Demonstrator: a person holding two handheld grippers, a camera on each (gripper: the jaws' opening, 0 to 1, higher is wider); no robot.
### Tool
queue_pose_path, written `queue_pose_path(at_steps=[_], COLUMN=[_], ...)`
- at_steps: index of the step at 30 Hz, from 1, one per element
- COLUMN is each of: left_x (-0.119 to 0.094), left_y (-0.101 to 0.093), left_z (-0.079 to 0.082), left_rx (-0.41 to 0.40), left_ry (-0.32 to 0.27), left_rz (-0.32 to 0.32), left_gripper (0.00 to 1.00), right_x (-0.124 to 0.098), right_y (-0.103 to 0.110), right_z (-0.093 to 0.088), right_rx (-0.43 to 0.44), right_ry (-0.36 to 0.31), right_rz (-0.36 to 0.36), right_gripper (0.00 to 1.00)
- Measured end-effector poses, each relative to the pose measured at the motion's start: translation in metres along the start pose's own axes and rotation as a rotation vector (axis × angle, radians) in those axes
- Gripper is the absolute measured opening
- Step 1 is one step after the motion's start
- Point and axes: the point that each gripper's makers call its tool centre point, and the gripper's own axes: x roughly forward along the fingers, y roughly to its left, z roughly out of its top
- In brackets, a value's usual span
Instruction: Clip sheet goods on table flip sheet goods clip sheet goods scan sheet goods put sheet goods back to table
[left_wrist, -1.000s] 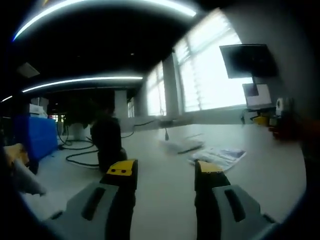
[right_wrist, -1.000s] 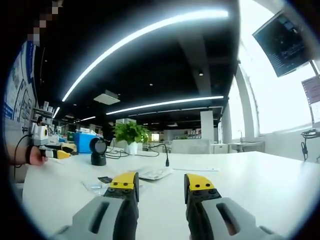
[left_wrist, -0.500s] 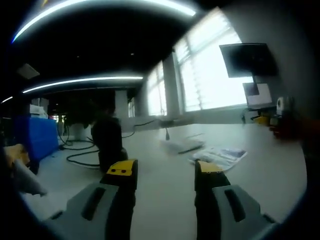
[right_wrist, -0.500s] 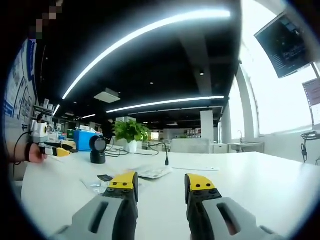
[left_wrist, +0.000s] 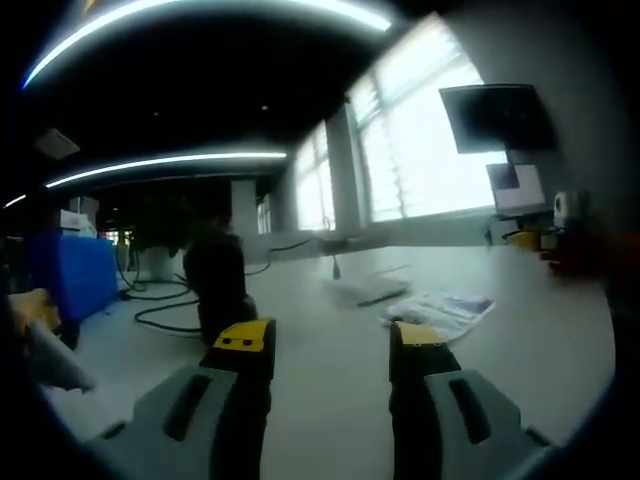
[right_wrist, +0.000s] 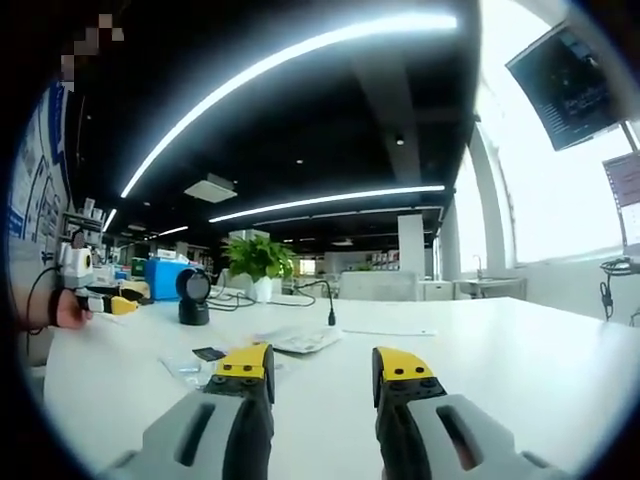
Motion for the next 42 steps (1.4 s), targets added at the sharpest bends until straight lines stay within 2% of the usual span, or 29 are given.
queue_pose_path(at_steps=[3, 5, 10, 12, 16, 20, 23, 26, 35, 42], left_x=[0.0, 0.0, 0.0, 0.0, 0.0, 0.001, 0.001, 0.001, 0.001, 0.001], left_y=[0.0, -0.001, -0.001, -0.001, -0.001, -0.001, 0.0, -0.001, 0.0, -0.001], left_z=[0.0, 0.0, -0.001, -0.001, -0.001, -0.002, -0.002, -0.002, -0.002, -0.002], left_rx=[-0.003, 0.0, -0.002, -0.003, 0.001, 0.003, 0.003, 0.005, 0.005, 0.007], left_ry=[0.0, 0.001, 0.002, 0.002, 0.005, 0.005, 0.005, 0.007, 0.007, 0.009], left_rz=[-0.001, -0.005, -0.006, -0.006, -0.009, -0.007, -0.007, -0.009, -0.01, -0.012], left_gripper=[0.38, 0.38, 0.38, 0.38, 0.38, 0.38, 0.38, 0.38, 0.38, 0.38], right_x=[0.002, 0.003, 0.01, 0.013, 0.02, 0.026, 0.032, 0.039, 0.051, 0.057], right_y=[0.004, 0.011, 0.036, 0.042, 0.065, 0.075, 0.08, 0.091, 0.124, 0.14], right_z=[0.001, 0.002, 0.009, 0.015, 0.021, 0.025, 0.022, 0.013, -0.002, -0.014], right_rx=[0.007, 0.044, 0.032, 0.038, 0.022, 0.037, 0.051, 0.029, 0.022, 0.009], right_ry=[0.007, 0.002, 0.008, -0.004, 0.012, 0.03, 0.048, 0.074, 0.099, 0.125], right_rz=[0.0, 0.013, 0.048, 0.035, 0.077, 0.092, 0.098, 0.114, 0.166, 0.189], right_gripper=[0.35, 0.34, 0.36, 0.36, 0.41, 0.41, 0.4, 0.4, 0.41, 0.4])
